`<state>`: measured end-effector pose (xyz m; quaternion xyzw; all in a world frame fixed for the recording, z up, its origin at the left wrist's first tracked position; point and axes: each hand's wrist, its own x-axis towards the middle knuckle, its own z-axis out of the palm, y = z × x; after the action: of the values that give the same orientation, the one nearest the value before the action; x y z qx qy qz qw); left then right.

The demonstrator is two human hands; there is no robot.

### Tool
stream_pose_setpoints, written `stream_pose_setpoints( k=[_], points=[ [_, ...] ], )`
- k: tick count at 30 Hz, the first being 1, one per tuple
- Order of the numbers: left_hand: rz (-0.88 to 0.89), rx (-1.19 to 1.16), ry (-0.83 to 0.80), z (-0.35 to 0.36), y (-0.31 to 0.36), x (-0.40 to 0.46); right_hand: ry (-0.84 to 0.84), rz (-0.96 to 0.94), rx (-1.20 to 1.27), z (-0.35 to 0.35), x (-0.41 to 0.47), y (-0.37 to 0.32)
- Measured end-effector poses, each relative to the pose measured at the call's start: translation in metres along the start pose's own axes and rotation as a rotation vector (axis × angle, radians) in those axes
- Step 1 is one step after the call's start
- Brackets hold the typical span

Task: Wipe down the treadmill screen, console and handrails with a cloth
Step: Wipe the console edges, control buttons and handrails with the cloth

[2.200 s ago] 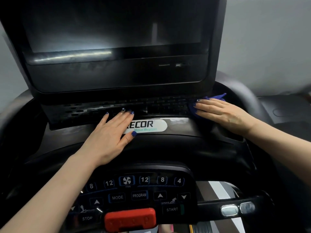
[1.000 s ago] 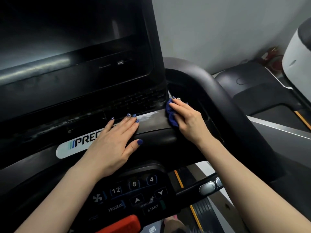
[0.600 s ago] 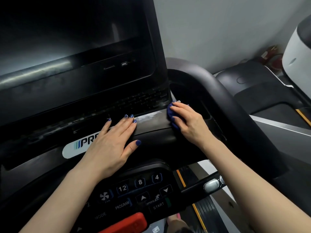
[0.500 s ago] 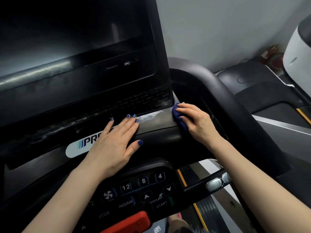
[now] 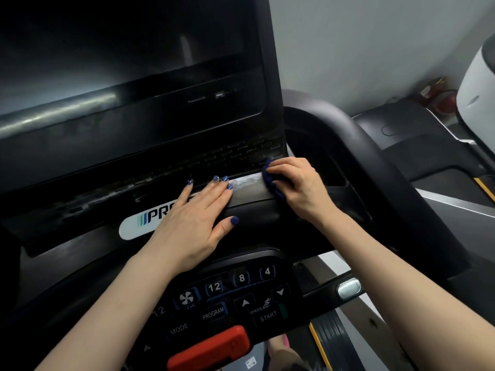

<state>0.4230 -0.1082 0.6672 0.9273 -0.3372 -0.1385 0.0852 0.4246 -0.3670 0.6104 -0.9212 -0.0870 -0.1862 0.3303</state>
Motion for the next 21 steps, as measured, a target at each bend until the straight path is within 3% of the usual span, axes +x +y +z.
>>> stream_pose_setpoints(
  k=[5,10,14,21],
  points=[
    [0.001,0.002,-0.007,-0.002,-0.001,0.0,-0.122,-0.13,0.098,0.006,0.004,-0.017],
    [0.003,0.006,0.001,-0.003,0.0,0.002,-0.106,-0.079,0.102,-0.003,0.001,-0.009],
    [0.005,0.015,0.01,-0.005,0.002,0.003,-0.193,-0.099,0.152,-0.003,-0.001,-0.01],
    [0.001,0.057,-0.001,-0.005,0.002,0.005,-0.138,0.012,0.112,-0.041,-0.025,0.038]
  ],
)
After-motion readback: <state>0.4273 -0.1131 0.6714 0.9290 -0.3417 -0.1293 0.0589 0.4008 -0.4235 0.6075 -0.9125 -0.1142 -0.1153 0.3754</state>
